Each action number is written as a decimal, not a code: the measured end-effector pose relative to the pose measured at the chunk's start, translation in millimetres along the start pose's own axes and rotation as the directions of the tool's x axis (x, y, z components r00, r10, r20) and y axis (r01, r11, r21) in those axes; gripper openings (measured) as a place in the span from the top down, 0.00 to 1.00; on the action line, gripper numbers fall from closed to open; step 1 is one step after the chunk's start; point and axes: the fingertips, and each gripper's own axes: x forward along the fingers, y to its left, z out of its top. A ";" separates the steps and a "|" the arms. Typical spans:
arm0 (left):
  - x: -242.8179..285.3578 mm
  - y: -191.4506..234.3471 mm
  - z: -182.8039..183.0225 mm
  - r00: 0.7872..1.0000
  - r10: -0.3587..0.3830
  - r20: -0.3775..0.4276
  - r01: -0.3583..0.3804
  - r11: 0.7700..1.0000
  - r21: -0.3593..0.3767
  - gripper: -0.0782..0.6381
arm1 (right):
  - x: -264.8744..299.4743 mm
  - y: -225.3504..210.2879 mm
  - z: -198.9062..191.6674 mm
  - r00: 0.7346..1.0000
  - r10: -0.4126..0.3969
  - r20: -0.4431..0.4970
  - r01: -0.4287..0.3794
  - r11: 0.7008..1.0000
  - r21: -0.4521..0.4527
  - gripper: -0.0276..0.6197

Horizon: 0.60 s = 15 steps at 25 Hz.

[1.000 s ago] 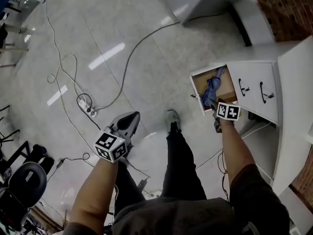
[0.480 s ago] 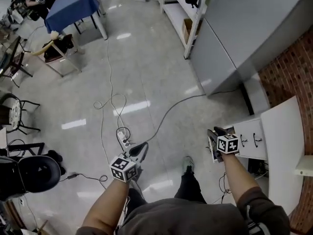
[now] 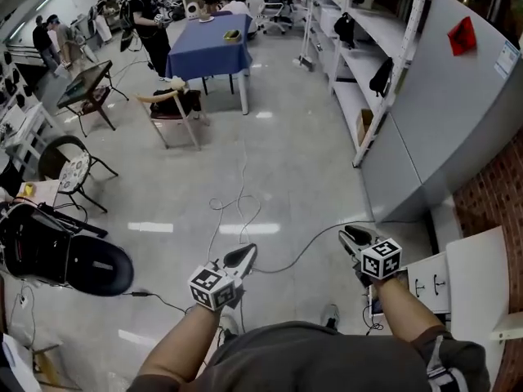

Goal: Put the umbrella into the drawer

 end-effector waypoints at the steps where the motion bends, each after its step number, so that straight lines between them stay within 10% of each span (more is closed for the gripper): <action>1: -11.5 -1.2 14.1 1.000 0.008 0.021 -0.009 1.000 0.023 0.89 | 4.6 19.9 16.8 0.999 0.039 0.017 -0.039 0.999 -0.026 0.82; 15: -99.3 -46.2 122.8 0.980 0.026 0.198 -0.056 0.987 0.149 0.89 | -48.3 177.9 148.8 0.906 0.373 0.201 -0.315 0.910 -0.271 0.97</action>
